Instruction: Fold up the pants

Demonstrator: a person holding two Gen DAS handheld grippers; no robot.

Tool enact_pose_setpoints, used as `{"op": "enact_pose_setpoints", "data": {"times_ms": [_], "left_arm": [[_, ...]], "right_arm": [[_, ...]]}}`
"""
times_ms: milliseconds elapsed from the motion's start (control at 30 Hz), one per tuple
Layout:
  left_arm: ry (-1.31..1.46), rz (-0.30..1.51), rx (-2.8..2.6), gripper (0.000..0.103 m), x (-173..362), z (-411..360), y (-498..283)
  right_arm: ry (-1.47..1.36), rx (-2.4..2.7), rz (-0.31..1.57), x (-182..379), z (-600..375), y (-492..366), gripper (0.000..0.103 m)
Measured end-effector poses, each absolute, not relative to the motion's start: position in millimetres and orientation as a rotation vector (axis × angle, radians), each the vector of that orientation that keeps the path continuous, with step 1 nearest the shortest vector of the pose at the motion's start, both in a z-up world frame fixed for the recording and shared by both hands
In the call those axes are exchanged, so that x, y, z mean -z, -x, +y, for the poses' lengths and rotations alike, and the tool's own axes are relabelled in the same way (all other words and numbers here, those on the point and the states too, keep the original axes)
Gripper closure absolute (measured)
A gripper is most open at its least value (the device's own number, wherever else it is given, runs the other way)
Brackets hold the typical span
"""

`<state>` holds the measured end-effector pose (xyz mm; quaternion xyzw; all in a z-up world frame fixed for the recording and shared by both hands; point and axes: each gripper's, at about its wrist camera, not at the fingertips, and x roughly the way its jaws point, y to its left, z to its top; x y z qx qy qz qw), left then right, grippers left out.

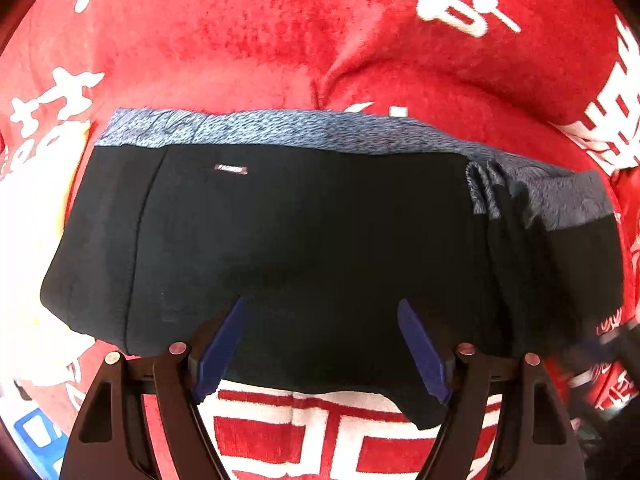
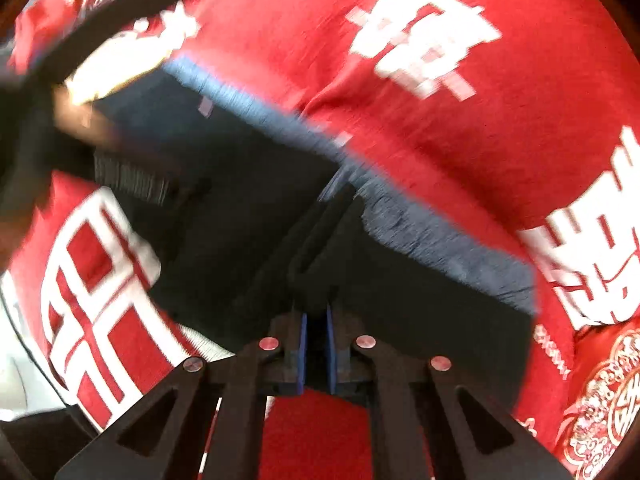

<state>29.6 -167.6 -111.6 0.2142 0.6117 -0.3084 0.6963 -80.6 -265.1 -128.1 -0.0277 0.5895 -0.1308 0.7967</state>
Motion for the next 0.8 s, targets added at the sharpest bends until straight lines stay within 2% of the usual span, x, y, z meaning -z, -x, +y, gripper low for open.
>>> {"op": "enact_pose_setpoints", "data": {"times_ms": [67,167,200,233,300,367,500,600,667,733,800], "left_arm": [[-0.473,1.367,0.677,0.024,110.3,-168.4,-29.5],[-0.498,1.342,0.684,0.024,105.4,-175.2,-24.0],[-0.512,1.340,0.687,0.024,104.1,-180.1,-21.7],[-0.520,1.341,0.690,0.024,103.4,-187.4,-20.2],[-0.527,1.334,0.698,0.024,98.8,-197.9,-16.5],[-0.525,1.312,0.721,0.024,88.4,-215.1,-11.2],[-0.526,1.268,0.801,0.024,67.5,-258.6,5.7],[-0.539,1.246,0.869,0.024,64.7,-295.0,22.2],[-0.559,1.251,0.911,0.024,71.2,-322.9,34.6],[-0.554,1.274,0.939,0.024,82.0,-342.0,42.8],[-0.571,1.294,0.935,0.024,97.9,-355.3,49.4]], "right_arm": [[0.118,0.283,1.273,142.9,-258.3,78.1,0.089],[0.085,0.267,1.257,133.3,-264.0,81.3,0.085],[0.040,0.240,1.253,124.8,-271.2,85.5,0.080],[-0.013,0.211,1.245,117.3,-279.1,89.4,0.065],[-0.197,0.151,1.181,92.9,-308.3,107.6,0.048],[-0.323,0.216,1.101,70.0,-353.1,132.0,0.044],[-0.646,0.430,1.005,67.9,-465.1,186.7,0.044],[-0.968,0.489,0.978,109.8,-537.9,226.1,0.044],[-1.124,0.430,0.972,138.9,-559.3,236.5,0.047],[-1.262,0.328,0.956,166.2,-567.7,237.3,0.063],[-1.349,0.275,0.934,181.9,-567.3,236.7,0.069]]}}
